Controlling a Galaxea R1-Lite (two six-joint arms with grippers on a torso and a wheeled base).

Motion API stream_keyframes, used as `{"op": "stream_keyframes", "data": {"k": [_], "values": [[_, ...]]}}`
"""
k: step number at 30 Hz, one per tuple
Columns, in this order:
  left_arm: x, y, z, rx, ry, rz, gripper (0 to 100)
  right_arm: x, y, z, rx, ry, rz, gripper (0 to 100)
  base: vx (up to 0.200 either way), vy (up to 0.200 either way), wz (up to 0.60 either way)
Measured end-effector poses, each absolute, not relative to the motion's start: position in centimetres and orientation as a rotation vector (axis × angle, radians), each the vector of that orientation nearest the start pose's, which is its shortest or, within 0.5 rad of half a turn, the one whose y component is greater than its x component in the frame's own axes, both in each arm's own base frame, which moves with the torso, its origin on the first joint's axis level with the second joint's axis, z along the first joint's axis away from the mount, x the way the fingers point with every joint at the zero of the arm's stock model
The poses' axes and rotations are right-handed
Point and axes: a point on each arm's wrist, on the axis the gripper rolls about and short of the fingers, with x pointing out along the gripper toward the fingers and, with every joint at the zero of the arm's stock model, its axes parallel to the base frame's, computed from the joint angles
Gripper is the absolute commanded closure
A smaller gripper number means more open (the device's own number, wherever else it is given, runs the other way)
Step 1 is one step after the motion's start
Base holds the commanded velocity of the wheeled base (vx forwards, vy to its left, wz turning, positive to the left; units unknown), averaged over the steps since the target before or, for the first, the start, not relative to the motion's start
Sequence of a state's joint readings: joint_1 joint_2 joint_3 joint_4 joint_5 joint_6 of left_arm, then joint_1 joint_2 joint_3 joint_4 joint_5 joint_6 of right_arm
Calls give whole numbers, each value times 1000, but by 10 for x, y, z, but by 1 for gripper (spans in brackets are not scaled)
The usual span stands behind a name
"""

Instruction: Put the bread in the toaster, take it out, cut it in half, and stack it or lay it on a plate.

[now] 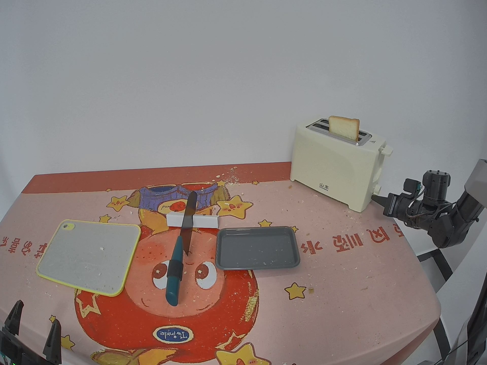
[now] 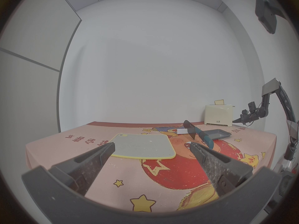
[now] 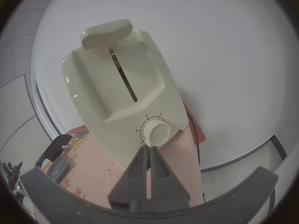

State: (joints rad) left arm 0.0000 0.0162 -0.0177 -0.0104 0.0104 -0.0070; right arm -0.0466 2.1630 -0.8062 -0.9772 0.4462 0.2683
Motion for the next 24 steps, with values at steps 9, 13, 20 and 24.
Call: {"op": "stream_keyframes", "data": {"k": [9, 13, 20, 24], "values": [[-23, 0, 82, -7, -12, 10, 0, 371, -7, 61, 348, 398, 347, 100, 0, 0, 0], [-23, 0, 82, -7, -12, 10, 0, 370, -6, 60, 345, 393, 352, 100, 0, 0, 0], [-23, 0, 82, -8, -12, 10, 0, 364, 2, 57, 339, 403, 371, 100, 0, 0, 0], [-23, 0, 82, -7, -12, 10, 0, 360, 4, 65, 329, 371, 384, 100, 0, 0, 0]]}}
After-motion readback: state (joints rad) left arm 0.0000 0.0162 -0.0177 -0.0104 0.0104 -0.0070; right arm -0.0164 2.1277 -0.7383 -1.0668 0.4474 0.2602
